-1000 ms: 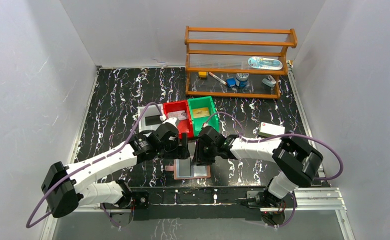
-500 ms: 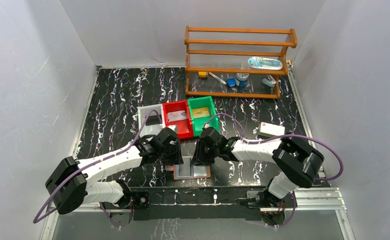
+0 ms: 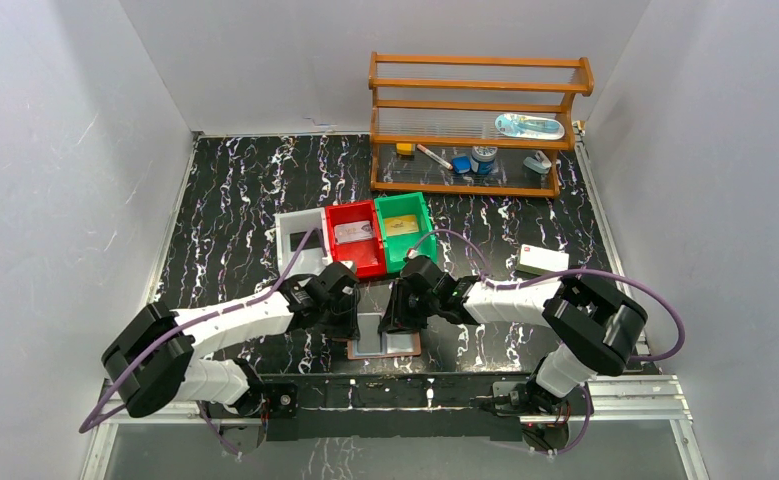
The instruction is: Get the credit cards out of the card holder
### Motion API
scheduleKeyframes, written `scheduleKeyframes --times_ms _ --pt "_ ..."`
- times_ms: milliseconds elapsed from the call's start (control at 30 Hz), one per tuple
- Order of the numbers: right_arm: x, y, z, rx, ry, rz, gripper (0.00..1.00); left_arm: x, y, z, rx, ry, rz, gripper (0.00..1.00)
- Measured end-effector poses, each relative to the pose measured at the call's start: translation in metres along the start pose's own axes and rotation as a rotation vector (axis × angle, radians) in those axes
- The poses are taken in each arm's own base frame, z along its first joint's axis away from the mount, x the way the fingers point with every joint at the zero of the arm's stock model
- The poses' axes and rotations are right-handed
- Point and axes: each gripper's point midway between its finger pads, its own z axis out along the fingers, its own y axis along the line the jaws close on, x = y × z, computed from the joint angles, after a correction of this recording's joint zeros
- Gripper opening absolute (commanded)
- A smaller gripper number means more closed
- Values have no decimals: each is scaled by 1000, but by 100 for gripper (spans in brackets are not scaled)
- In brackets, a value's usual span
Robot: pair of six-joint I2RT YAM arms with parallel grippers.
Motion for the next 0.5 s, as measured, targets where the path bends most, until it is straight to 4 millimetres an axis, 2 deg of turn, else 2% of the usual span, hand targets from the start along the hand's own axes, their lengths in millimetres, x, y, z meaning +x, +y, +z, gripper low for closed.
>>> scheduleKeyframes --times_ms 433,500 --pt "3 3 0 -25 12 16 33 -1 -2 0 20 -4 9 12" --pt "3 5 0 -34 11 15 30 -1 -2 0 21 -4 13 12"
